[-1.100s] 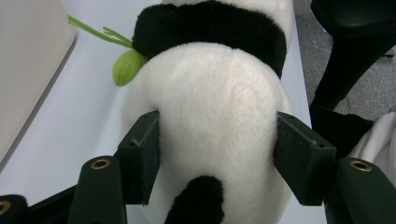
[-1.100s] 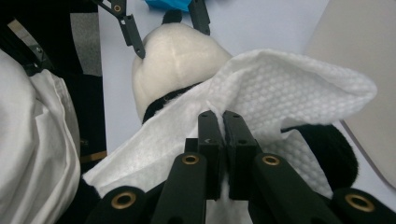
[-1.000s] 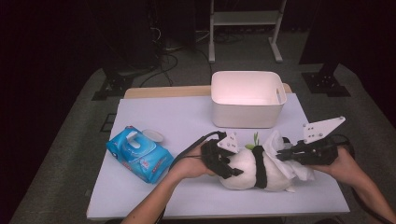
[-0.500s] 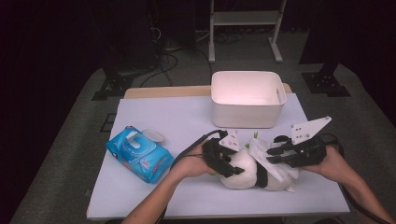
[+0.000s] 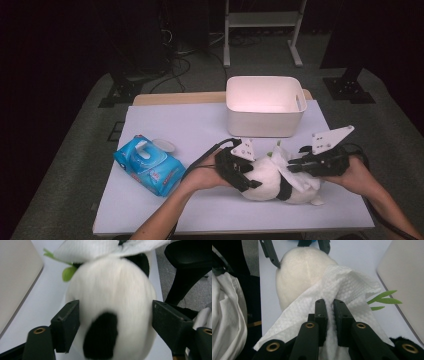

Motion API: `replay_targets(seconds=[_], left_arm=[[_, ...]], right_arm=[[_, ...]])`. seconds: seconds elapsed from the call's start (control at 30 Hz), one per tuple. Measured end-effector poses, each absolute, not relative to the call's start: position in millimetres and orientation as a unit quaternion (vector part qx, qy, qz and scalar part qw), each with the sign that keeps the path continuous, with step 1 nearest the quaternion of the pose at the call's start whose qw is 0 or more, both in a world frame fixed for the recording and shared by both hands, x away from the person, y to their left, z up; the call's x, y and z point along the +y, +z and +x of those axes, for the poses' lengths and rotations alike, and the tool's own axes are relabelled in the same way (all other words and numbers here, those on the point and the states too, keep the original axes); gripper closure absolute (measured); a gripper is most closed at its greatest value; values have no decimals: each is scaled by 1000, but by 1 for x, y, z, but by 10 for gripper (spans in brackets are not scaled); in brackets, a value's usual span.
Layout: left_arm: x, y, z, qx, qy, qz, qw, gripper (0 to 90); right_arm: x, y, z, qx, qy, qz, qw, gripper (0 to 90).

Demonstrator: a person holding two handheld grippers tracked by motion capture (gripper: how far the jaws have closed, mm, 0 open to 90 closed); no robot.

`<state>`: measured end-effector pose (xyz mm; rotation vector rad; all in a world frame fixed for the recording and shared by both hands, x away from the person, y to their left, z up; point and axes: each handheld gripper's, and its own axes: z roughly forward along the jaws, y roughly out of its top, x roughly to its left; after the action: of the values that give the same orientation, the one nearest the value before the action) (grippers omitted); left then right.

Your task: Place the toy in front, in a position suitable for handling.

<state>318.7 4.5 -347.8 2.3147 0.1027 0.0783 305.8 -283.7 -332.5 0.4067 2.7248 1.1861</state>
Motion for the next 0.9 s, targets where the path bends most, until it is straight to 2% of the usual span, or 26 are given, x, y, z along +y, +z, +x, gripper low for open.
replay_targets(seconds=[0.23,0.4,0.63,0.9], left_arm=[[9,-355,320,44,21,910,412,185],[5,-369,324,45,-6,910,411,178],[8,-366,325,46,-3,897,440,382],[23,-346,327,59,18,889,454,398]], right_arm=[[-309,-336,301,895,410,159,65,822],[-326,-341,297,889,416,179,64,824],[-327,-348,297,879,437,183,51,834],[-314,-350,304,866,464,179,41,837]])
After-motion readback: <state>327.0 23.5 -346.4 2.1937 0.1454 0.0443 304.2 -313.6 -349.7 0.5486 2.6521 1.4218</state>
